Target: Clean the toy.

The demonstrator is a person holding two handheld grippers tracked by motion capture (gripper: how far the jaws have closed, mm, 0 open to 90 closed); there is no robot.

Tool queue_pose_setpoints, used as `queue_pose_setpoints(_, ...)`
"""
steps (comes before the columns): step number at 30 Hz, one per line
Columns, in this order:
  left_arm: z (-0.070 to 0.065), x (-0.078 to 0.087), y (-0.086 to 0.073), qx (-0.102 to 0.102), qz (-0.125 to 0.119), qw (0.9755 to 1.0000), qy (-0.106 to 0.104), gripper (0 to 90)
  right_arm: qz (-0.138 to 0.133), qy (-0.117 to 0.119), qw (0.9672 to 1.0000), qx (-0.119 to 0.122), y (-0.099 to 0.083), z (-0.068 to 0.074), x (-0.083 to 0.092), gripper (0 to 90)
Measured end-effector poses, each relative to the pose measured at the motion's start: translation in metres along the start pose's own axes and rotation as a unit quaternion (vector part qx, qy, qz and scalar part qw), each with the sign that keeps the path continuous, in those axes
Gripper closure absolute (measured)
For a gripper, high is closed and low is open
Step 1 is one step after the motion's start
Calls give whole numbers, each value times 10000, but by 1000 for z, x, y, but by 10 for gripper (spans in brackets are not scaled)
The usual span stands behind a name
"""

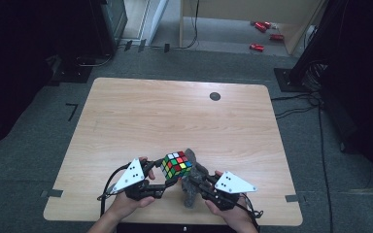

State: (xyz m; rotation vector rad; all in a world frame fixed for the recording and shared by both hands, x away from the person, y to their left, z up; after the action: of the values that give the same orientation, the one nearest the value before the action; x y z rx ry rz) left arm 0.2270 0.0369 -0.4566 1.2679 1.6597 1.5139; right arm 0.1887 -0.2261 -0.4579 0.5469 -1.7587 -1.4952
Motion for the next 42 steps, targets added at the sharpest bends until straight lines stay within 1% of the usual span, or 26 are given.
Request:
queue_pose_setpoints(3, -2, -1, 0, -18, 43, 10000, -70, 353, -171, -30, 9997, -161, 3, -6, 5, 755)
queue_pose_setpoints(5, -3, -1, 0, -7, 34, 9999, -114, 353, -114, -36, 9998, -131, 1, -7, 5, 755)
queue_pose_setpoints(8, -2, 0, 2, 37, -8, 9999, -114, 353, 47, 180, 9998, -59, -3, -4, 1, 754)
queue_pose_setpoints(11, 2, 2, 2, 99, -44, 9999, -82, 353, 165, 387, 9991, 65, -5, 1, -2, 751)
queue_pose_setpoints(12, 2, 2, 2, 136, -60, 9999, -87, 353, 185, 380, 9991, 103, -4, 2, -2, 751)
queue_pose_setpoints(14, 3, 2, 1, 137, -55, 9998, -94, 353, 133, 368, 9992, 85, -2, 1, -2, 750)
queue_pose_setpoints(16, 2, 1, 1, 99, -13, 9999, -107, 353, 30, 270, 9996, 38, 0, -1, 1, 750)
queue_pose_setpoints(18, 1, 1, 0, 71, -41, 10000, -46, 353, -103, 189, 9998, -48, 2, -4, 4, 750)
queue_pose_setpoints(19, 1, 1, 1, 101, -72, 9999, -33, 353, -132, 183, 9997, -70, 2, -4, 5, 751)
queue_pose_setpoints(20, 3, 2, 2, 179, -153, 9997, 30, 353, -128, 195, 9997, -70, 2, -4, 5, 751)
queue_pose_setpoints(21, 4, 3, 4, 249, -212, 9995, 42, 353, -75, 227, 9997, -59, 1, -3, 3, 751)
queue_pose_setpoints(22, 7, 5, 6, 412, -323, 9986, 28, 353, -28, 251, 9997, -69, -1, -1, 1, 752)
queue_pose_setpoints(24, 9, 7, 9, 606, -494, 9969, 2, 353, 107, 341, 9993, -78, -6, 6, -7, 752)
queue_pose_setpoints(25, 9, 7, 10, 656, -547, 9963, -27, 353, 173, 379, 9991, -28, -9, 13, -13, 752)
queue_pose_setpoints(26, 8, 6, 10, 690, -576, 9959, -48, 353, 202, 425, 9989, -34, -10, 19, -17, 752)
queue_pose_setpoints(27, 6, 5, 10, 688, -579, 9959, -59, 353, 189, 450, 9988, -2, -10, 24, -21, 754)
queue_pose_setpoints(29, 2, 2, 9, 647, -538, 9964, -82, 353, 121, 388, 9991, 84, -7, 33, -25, 755)
queue_pose_setpoints(31, 0, -1, 7, 655, -515, 9964, -126, 353, 4, 393, 9992, 65, -3, 37, -25, 755)
queue_pose_setpoints(32, 0, -2, 7, 666, -518, 9964, -124, 353, -27, 343, 9994, 44, -2, 37, -24, 755)
queue_pose_setpoints(33, 1, -2, 7, 701, -536, 9960, -132, 353, -44, 291, 9996, -5, -2, 36, -23, 755)
queue_pose_setpoints(35, 2, -1, 7, 746, -557, 9956, -119, 353, -86, 89, 9998, -157, -2, 32, -21, 755)
queue_pose_setpoints(36, 3, 0, 8, 752, -569, 9955, -109, 353, -104, 19, 9997, -225, -3, 29, -20, 756)
queue_pose_setpoints(37, 2, 0, 8, 745, -574, 9955, -97, 353, -118, -113, 9993, -342, -4, 25, -19, 756)
queue_pose_setpoints(38, 1, -1, 8, 718, -569, 9958, -89, 353, -134, -158, 9991, -382, -4, 22, -19, 756)
queue_pose_setpoints(40, 0, -2, 8, 708, -546, 9959, -102, 353, -109, -187, 9989, -410, -5, 21, -20, 756)
queue_pose_setpoints(42, -1, -5, 6, 714, -511, 9960, -130, 353, -89, -79, 9992, -374, -5, 27, -22, 755)
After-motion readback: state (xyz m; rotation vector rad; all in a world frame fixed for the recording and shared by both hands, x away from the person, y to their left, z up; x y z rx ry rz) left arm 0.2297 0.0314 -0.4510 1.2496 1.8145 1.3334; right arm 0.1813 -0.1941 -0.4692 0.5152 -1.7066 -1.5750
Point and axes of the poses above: each handheld gripper's, and its own axes: x roughly backward along the jaws, y roughly out of its top, z roughly to its left, the point moved 1 cm from there along -x, roughly forward along the jaws, and after that the axes turned 8 degrees about x, right-handed, at the moved point
